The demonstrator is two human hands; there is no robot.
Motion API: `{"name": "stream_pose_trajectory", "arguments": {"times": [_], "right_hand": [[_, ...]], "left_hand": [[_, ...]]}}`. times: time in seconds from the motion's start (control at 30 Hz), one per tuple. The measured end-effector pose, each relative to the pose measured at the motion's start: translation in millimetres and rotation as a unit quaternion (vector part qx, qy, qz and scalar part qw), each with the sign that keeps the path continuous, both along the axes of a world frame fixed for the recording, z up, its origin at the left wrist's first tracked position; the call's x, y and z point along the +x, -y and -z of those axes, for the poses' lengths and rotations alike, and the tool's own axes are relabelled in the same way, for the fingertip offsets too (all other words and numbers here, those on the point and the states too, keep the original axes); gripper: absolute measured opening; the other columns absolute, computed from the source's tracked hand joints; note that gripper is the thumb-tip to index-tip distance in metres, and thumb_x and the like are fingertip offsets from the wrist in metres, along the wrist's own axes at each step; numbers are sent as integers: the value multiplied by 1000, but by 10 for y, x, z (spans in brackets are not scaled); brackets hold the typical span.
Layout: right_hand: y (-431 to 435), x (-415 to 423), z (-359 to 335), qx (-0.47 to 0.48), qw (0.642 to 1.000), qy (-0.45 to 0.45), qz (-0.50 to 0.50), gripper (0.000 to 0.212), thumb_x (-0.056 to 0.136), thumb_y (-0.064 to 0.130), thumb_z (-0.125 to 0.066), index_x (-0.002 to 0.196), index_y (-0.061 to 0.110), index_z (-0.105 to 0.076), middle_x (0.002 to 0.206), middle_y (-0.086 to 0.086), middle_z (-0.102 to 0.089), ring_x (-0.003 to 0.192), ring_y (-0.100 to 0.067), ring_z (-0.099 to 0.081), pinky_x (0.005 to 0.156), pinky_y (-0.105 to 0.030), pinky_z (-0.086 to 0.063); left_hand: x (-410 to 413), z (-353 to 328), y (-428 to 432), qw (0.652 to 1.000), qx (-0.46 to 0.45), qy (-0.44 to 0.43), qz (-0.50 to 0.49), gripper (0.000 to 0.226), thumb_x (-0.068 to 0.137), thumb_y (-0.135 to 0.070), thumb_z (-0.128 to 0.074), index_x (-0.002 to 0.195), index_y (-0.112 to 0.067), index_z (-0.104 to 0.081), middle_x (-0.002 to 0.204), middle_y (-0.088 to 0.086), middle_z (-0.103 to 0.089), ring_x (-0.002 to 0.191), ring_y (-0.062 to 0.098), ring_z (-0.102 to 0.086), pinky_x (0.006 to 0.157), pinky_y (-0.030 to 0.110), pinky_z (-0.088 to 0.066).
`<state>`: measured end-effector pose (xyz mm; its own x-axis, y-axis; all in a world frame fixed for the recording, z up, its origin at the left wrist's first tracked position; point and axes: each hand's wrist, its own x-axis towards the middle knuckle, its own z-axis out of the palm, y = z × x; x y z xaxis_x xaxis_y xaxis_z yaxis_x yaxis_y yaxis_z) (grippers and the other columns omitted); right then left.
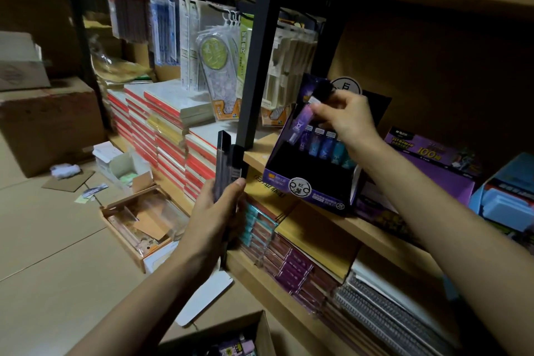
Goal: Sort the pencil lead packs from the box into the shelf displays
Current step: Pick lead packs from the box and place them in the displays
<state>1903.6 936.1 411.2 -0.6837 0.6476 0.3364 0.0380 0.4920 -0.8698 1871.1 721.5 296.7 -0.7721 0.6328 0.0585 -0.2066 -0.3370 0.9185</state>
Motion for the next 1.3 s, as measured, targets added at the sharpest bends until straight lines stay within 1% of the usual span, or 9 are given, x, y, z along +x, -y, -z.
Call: {"name": "stream_pose_trajectory", "arguments": {"times": [0.1, 0.37, 0.5, 0.67, 0.77, 0.87, 1.07, 1.17, 1.3], "right_hand": [[-161, -209, 105, 54, 997, 22, 58, 11, 83, 12, -69, 93, 6, -67, 82, -3, -65, 79, -16, -60, 74, -30, -49], [-275, -404, 334, 126, 988, 77, 56, 25, 82, 13, -70, 106, 5, -69, 101, -10, -69, 96, -22, -63, 87, -33, -49], [-288, -414, 397, 92, 991, 78, 59, 18, 82, 11, -70, 99, 7, -70, 91, -7, -68, 93, -25, -65, 86, -38, -52], [-350, -517, 462, 43, 991, 103, 70, 19, 83, 10, -69, 97, -4, -68, 96, -20, -69, 89, -32, -67, 85, -48, -54], [-392, -587, 507, 93, 980, 144, 99, 25, 83, 16, -70, 87, -8, -67, 91, -25, -69, 85, -34, -66, 80, -45, -53], [-415, -645, 500, 141, 966, 178, 120, 29, 82, 20, -72, 81, -8, -67, 87, -23, -68, 73, -24, -61, 69, -35, -49], [-286, -468, 461, 216, 934, 259, 116, 31, 88, 33, -63, 78, 4, -68, 81, -13, -69, 76, -26, -66, 73, -37, -56], [113, -209, 465, 72, 985, 155, -32, 30, 95, 31, -53, 81, 9, -68, 79, -10, -70, 70, -18, -67, 61, -27, -54], [681, 163, 521, -149, 966, 95, -191, 40, 91, 44, -48, 87, 10, -67, 77, -4, -70, 68, -15, -67, 54, -21, -52]], "left_hand": [[-26, 24, 11, 1000, 4, -11, 7, 20, 94, -25, -49, 111, -15, -51, 59, -13, -59, 44, -1, -53, 41, 11, -40], [-61, 104, 77, 998, -35, -42, 1, 31, 86, -37, -57, 104, -12, -60, 65, -11, -65, 57, 0, -62, 47, 12, -45], [-88, 119, 84, 999, -36, -17, -17, 35, 83, -39, -59, 102, -10, -61, 65, -9, -66, 57, 3, -63, 47, 14, -46], [-60, 140, 55, 999, -37, -12, -16, 38, 84, -39, -59, 102, -6, -60, 64, -6, -65, 56, 5, -62, 47, 14, -46], [-45, 147, 42, 999, -45, -22, -9, 40, 83, -41, -59, 104, -7, -61, 66, -6, -67, 55, 5, -63, 45, 13, -45], [-54, 144, 42, 999, -45, -27, -7, 40, 82, -41, -59, 104, -7, -61, 68, -6, -68, 56, 5, -63, 48, 13, -46], [-53, 126, 59, 999, -31, -21, 7, 35, 85, -38, -59, 101, -7, -61, 67, -3, -67, 54, 7, -62, 47, 15, -46], [-33, 104, 63, 999, -22, -22, 10, 38, 80, -43, -60, 98, -9, -62, 64, -1, -67, 52, 9, -62, 46, 15, -47], [-16, 87, 50, 1000, -8, -7, 14, 39, 78, -45, -61, 96, -12, -66, 62, 1, -65, 50, 10, -61, 46, 16, -47]]}}
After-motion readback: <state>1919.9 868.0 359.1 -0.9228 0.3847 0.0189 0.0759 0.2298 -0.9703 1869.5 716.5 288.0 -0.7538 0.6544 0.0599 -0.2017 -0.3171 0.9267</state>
